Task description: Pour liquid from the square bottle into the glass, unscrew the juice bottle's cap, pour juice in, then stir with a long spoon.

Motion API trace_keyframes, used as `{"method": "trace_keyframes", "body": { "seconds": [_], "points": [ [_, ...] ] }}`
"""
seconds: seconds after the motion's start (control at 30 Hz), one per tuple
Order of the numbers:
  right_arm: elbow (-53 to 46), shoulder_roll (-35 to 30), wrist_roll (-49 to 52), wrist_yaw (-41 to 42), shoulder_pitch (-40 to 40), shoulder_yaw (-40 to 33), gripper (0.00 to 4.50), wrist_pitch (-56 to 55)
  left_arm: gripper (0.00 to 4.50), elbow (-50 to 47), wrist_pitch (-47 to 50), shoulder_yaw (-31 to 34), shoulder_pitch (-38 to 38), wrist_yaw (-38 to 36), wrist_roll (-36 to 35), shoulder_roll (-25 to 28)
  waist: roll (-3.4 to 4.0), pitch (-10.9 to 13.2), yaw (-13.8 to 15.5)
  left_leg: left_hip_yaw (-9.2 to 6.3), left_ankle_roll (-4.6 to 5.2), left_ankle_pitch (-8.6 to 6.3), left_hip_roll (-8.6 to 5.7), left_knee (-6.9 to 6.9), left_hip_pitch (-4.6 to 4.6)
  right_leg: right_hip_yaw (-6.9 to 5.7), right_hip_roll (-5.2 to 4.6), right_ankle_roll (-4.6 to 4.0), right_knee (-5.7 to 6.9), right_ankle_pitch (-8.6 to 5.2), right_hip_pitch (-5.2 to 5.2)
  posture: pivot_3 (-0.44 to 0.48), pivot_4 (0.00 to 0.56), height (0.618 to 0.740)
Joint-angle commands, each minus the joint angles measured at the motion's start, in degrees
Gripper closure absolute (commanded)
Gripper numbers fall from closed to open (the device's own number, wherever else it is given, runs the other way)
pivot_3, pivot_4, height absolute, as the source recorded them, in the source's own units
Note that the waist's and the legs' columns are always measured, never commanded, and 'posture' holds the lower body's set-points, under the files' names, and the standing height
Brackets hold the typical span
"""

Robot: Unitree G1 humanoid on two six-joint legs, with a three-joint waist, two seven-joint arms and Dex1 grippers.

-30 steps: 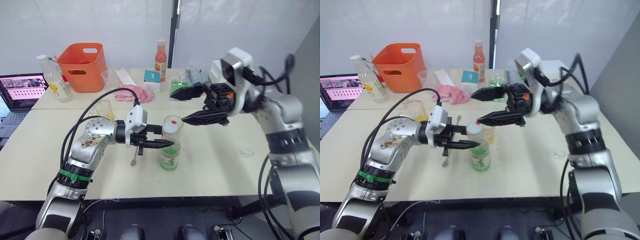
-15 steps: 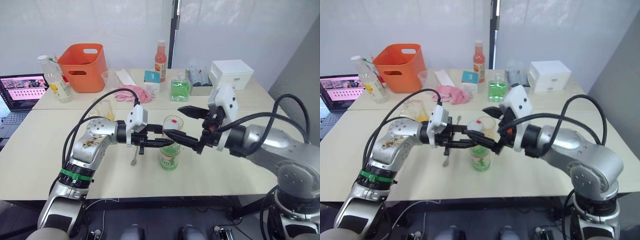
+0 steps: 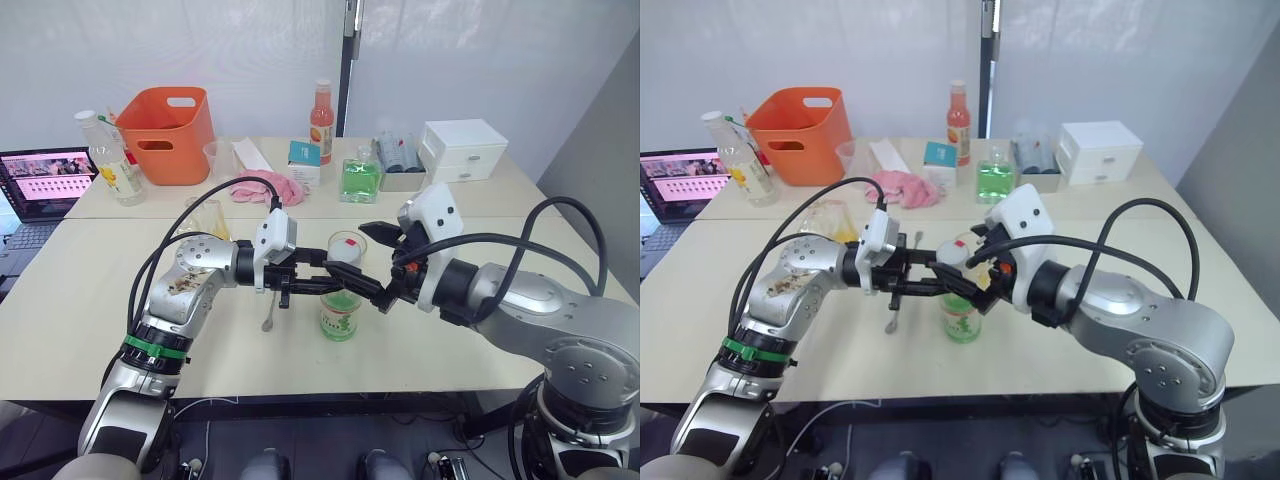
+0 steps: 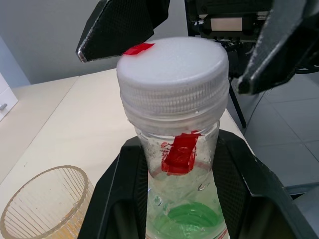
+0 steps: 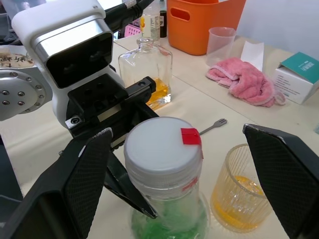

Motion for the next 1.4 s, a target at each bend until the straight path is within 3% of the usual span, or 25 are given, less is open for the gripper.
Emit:
{"method": "trace_keyframes", "body": {
  "seconds": [0.03, 0.07, 0.27, 0.33, 0.53, 0.7, 0.83, 0.93, 1.0, 1.1, 1.27, 1.33, 1.4],
  "points": [
    [-0.23, 0.23, 0.60, -0.91, -1.15, -0.07, 0.05, -0.64, 3.10, 1.33, -0.35, -0.92, 0.18, 0.24, 2.63, 0.53, 0.00, 0.00, -0.02, 0.00, 0.00, 0.00, 0.00, 0.00, 0.00, 0.00, 0.00, 0.00, 0.00, 0.00, 0.00, 0.000, 0.150, 0.715],
    [-0.17, 0.23, 0.73, -0.98, -1.13, -0.03, 0.59, -0.75, 3.10, 1.27, -0.31, -0.90, 0.25, 0.24, 2.61, 0.58, 0.00, 0.00, -0.03, 0.00, 0.00, 0.00, 0.00, 0.00, 0.00, 0.00, 0.00, 0.00, 0.00, 0.00, 0.00, 0.000, 0.150, 0.715],
    [0.23, 0.08, 1.39, -1.26, -0.91, -0.02, 2.57, -1.35, 3.10, 1.18, -0.20, -0.92, 0.39, 0.32, 2.62, 0.68, 0.00, 0.00, -0.13, -0.01, 0.00, 0.00, 0.01, -0.01, 0.00, 0.00, 0.01, 0.00, -0.01, 0.00, 0.00, 0.000, 0.150, 0.715],
    [0.42, -0.13, 1.43, -1.02, -0.89, -0.04, 2.81, -1.61, 3.10, 1.15, -0.18, -0.89, 0.40, 0.34, 2.61, 0.70, 0.00, 0.00, -0.14, -0.01, 0.00, 0.00, 0.01, -0.01, 0.00, 0.00, 0.01, 0.00, -0.01, 0.00, 0.00, 0.000, 0.150, 0.715],
    [3.20, -2.50, -0.10, 5.91, -1.79, 0.80, 2.81, -5.06, 3.10, 0.90, -0.06, -0.93, 0.55, 0.50, 2.66, 0.79, 0.00, 0.00, -0.28, -0.01, 0.00, 0.00, 0.01, -0.01, 0.00, 0.00, 0.01, 0.00, -0.02, 0.00, 0.00, 0.000, 0.150, 0.715],
    [16.52, -9.74, -6.64, 35.90, -4.39, 5.69, 2.81, -18.76, 3.10, 0.35, 0.07, -1.13, 0.97, 0.63, 2.65, 0.96, 0.00, 0.00, -0.44, 0.00, 0.01, 0.00, 0.01, -0.01, 0.01, -0.01, 0.05, 0.01, -0.12, 0.00, 0.05, 0.000, 0.150, 0.715],
    [31.65, -11.23, -12.74, 59.16, -11.96, 13.41, 2.81, -26.95, 3.10, -0.26, 0.17, -1.14, 1.33, 0.60, 2.58, 1.23, 0.00, 0.00, -0.72, 0.07, 0.01, -0.01, 0.05, -0.04, 0.02, 0.02, 0.11, 0.01, -0.12, 0.00, 0.01, 0.000, 0.150, 0.715],
    [50.98, -7.43, -20.23, 78.93, -22.82, 21.21, 2.81, -34.86, 3.10, -1.21, 0.56, -0.83, 1.78, 0.42, 2.47, 1.80, 0.00, 0.00, -0.90, 0.13, 0.02, -0.02, 0.08, -0.08, 0.03, 0.05, 0.15, 0.00, -0.13, 0.00, -0.03, 0.000, 0.150, 0.715],
    [59.66, -4.85, -22.14, 86.82, -28.05, 23.53, 2.81, -38.00, 3.10, -1.72, 0.86, -0.65, 1.97, 0.37, 2.44, 2.18, 0.01, 0.01, -1.03, 0.20, 0.03, -0.02, 0.09, -0.07, 0.01, 0.04, 0.18, 0.00, -0.11, 0.00, -0.04, 0.000, 0.150, 0.715],
    [67.63, -3.36, -21.76, 89.48, -32.19, 26.33, 2.81, -42.40, 3.10, -2.52, 1.25, -0.38, 2.27, 0.59, 2.47, 2.61, 0.01, 0.01, -0.58, 0.25, 0.02, -0.02, 0.10, -0.09, -0.05, -0.02, 0.16, -0.01, -0.09, 0.00, -0.10, 0.000, 0.150, 0.715],
    [70.95, -3.86, -20.18, 89.48, -33.89, 29.31, 2.81, -46.05, 3.10, -3.04, 1.63, -0.04, 2.41, 1.03, 2.46, 3.02, 0.01, 0.01, -0.45, 0.19, 0.02, -0.03, 0.05, -0.05, -0.06, -0.03, 0.05, 0.00, -0.06, 0.00, -0.08, 0.000, 0.150, 0.715],
    [69.61, -4.43, -19.62, 89.48, -33.40, 28.05, 1.78, -45.64, 3.10, -3.14, 1.68, 0.16, 2.55, 1.27, 2.48, 3.19, 0.01, 0.01, -0.48, 0.17, 0.02, -0.02, 0.06, -0.03, -0.02, -0.02, 0.04, -0.01, -0.01, 0.01, -0.08, 0.000, 0.150, 0.715],
    [67.68, -4.98, -19.02, 89.48, -32.65, 25.67, 1.07, -44.21, 3.10, -3.10, 1.73, 0.24, 2.59, 1.50, 2.46, 3.14, 0.01, 0.01, -0.48, 0.12, 0.01, -0.02, 0.06, -0.04, 0.00, -0.02, 0.05, -0.01, 0.03, 0.01, -0.08, 0.000, 0.150, 0.715]
  ]
}}
